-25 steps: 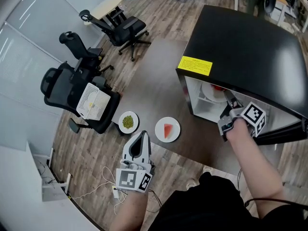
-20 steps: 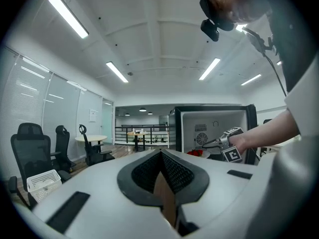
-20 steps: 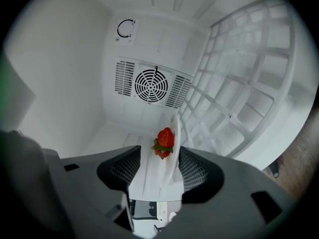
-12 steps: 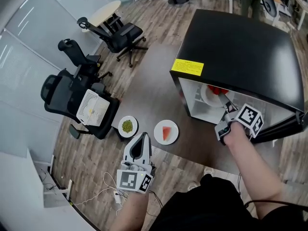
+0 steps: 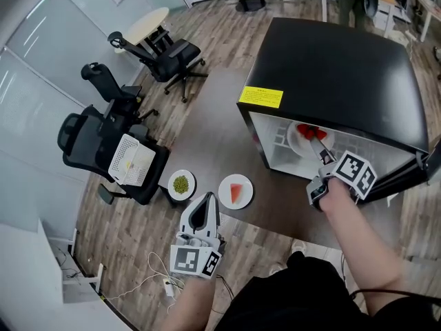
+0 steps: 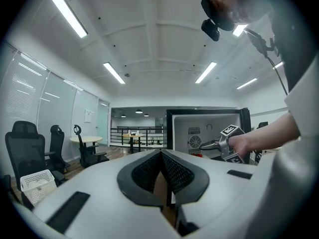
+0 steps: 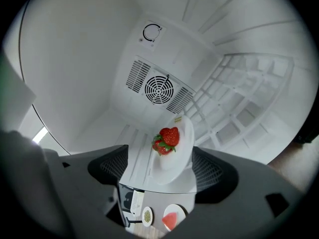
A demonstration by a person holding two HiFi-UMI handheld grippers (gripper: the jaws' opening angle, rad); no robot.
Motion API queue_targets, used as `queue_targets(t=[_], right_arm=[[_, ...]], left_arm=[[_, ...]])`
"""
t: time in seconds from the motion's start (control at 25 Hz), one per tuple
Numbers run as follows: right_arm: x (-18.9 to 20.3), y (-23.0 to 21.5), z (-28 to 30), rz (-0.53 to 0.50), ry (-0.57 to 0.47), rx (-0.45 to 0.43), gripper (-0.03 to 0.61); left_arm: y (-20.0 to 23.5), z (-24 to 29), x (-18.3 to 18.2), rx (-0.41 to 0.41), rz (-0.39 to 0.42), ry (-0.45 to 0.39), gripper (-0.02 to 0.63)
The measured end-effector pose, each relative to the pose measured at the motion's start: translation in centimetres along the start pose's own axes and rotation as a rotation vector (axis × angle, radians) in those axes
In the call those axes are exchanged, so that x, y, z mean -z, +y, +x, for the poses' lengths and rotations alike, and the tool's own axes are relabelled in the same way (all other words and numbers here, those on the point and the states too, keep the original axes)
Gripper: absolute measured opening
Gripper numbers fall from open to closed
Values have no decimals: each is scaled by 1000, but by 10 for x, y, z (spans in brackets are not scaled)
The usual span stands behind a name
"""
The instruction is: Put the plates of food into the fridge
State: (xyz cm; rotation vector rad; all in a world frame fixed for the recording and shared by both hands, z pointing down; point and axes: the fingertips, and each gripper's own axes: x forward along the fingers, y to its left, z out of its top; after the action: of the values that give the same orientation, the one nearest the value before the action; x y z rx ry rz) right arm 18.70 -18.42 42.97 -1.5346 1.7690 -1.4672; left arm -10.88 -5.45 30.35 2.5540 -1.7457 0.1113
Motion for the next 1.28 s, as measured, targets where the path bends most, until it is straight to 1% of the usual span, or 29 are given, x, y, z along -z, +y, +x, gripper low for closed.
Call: queue_targets(t=[0.16,0.44,0.6,0.68,0.76,0.92,1.0,1.12,1.28], right_arm=[[0,-6,-9,-16,-15,26,382],[7,-22,-21,2,-16,55,382],[18,-33,-35,-32,-32,35,380],[18,-33,-43,-83,-67,-8,380],[18,-31,-49,-163,-94,-62,380],[24,-30,-58,-380,-82,-121,379],[26,-31,-61,-460,-81,-146,379],[25,-34,-62,-503,-87,-162,379],[26,-34,-64,-543,-98,-180,379]], left_arm=[[-3,-2,-1,4,-2,-7,3],[-8,-5,1,13,-6,-13,3],[-10,-8,2,15,-16,-14,3],[-12,-10,2,16,-19,-15,3],[-14,-11,2,16,-22,-14,3],[-19,-12,5,16,-34,-6,3],[-21,-11,8,18,-44,2,3],[-30,-5,11,33,-46,10,3],[-45,1,9,57,-22,22,3]])
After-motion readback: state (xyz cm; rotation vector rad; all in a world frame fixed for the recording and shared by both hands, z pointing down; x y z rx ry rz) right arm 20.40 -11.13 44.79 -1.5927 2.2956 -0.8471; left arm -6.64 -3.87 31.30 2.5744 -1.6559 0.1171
